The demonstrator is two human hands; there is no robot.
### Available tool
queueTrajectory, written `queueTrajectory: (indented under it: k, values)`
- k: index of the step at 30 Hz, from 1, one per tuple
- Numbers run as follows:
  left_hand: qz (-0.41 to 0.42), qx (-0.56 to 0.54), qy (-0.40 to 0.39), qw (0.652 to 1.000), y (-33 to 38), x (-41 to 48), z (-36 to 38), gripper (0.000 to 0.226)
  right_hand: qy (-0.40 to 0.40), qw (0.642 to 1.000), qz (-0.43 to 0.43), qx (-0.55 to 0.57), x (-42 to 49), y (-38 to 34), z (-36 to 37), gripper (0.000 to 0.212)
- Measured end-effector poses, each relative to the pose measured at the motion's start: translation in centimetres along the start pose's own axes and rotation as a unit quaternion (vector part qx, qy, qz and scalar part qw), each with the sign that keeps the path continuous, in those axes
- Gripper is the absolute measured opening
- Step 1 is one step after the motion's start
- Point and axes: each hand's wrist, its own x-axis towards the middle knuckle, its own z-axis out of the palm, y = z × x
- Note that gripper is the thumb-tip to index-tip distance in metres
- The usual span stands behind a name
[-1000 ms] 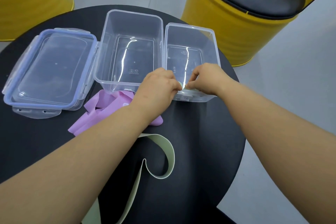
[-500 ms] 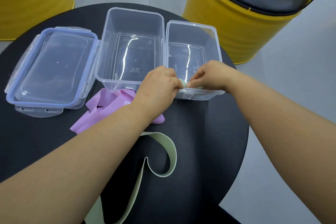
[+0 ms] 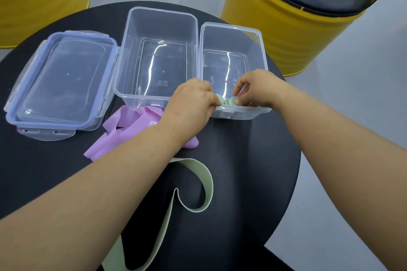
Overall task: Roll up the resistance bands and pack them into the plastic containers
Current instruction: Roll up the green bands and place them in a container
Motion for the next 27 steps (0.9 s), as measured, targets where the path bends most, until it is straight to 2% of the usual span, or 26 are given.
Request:
queueTrajectory:
  k: [10, 27]
  values:
    - [-0.008, 0.001, -0.009, 1.0, 0.11, -0.02, -0.11, 0.008, 0.031, 0.999, -0.019, -0.038, -0.84, 0.06, -0.04, 0.004]
    - [-0.017, 0.007, -0.047, 0.999, 0.55, 0.22, -0.79, 0.011, 0.03, 0.998, -0.024, -0.044, -0.38, 0.55, -0.09, 0.012]
